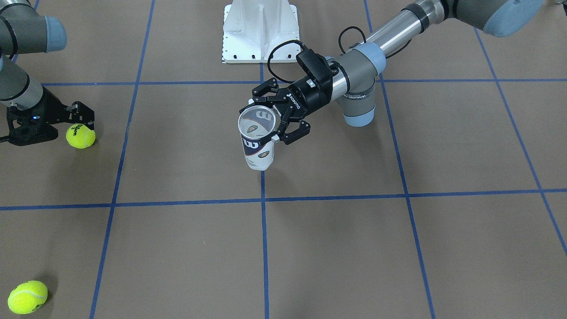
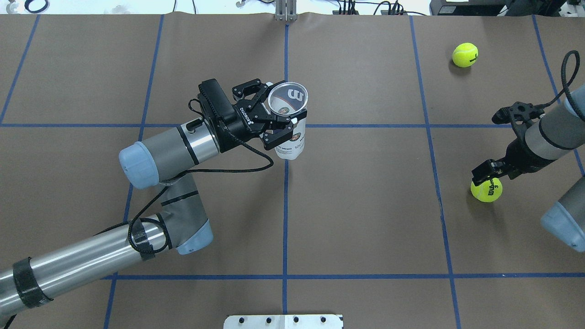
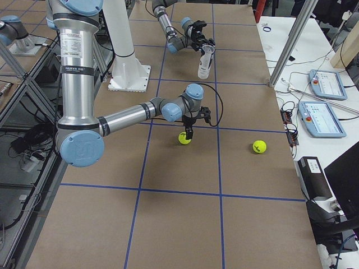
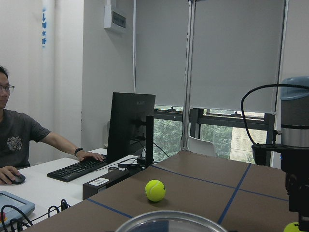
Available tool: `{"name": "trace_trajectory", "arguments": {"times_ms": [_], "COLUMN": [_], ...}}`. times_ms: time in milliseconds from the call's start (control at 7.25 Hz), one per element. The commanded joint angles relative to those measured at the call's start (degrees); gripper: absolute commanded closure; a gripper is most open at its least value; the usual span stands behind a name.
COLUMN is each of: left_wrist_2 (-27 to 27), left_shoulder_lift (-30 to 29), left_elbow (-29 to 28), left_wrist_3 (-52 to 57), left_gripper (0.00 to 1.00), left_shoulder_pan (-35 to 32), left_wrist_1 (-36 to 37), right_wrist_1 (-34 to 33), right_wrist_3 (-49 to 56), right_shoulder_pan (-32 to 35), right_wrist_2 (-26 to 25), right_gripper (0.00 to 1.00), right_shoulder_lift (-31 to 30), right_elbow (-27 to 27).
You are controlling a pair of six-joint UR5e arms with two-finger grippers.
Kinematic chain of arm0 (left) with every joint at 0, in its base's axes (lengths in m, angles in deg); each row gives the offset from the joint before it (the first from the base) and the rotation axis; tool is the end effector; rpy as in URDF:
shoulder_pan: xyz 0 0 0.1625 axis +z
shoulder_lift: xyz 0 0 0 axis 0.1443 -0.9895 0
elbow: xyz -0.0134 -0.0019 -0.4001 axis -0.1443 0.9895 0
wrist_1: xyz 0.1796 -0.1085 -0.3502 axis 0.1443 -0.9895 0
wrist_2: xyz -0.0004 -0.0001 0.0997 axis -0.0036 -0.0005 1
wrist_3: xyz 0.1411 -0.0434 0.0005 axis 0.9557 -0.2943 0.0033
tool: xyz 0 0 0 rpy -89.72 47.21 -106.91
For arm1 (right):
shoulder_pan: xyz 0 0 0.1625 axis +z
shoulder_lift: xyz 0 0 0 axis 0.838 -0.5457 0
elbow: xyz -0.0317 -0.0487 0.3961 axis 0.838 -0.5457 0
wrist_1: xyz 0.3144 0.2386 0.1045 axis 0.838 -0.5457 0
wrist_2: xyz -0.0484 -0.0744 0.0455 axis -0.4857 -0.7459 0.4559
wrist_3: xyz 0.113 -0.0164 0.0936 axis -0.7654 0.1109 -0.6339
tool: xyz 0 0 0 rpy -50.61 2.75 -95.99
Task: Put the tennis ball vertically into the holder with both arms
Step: 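Lower the right gripper onto the nearer tennis ball and grasp it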
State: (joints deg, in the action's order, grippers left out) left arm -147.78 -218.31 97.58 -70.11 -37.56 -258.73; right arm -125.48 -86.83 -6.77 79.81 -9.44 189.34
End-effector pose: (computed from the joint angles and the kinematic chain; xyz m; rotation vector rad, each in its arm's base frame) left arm 0.5224 -0.4656 0.1643 1.6663 1.4014 0.2486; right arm -0.2885 -0.4209 0.5204 -0.0102 -0.7597 -0.2019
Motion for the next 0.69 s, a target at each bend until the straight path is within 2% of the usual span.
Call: {"name": "trace_trajectory", "arguments": {"times_ms": [0,552], "left_wrist_2": [0.04,0.04], "left_shoulder_lift": [-0.01,0.07], "left_elbow": [0.03,0.03], "left_wrist_3": [-0.04,-0.13], "left_gripper": [0.22,0.22], "left_shoulder_pan": [0.17,0.26], "left_wrist_1": [0.00,0.00], "right_wrist_1": [0.09,0.09], "right_wrist_3": [-0.41,-0.41], "right_shoulder_pan": [-1.46,-3.31], "right_wrist_2": [-1.65,-2.62], "right_gripper": [0.00,0.01], "right_shoulder_lift": [-0.05,0.48], "right_elbow": [-0.36,-1.50]}}
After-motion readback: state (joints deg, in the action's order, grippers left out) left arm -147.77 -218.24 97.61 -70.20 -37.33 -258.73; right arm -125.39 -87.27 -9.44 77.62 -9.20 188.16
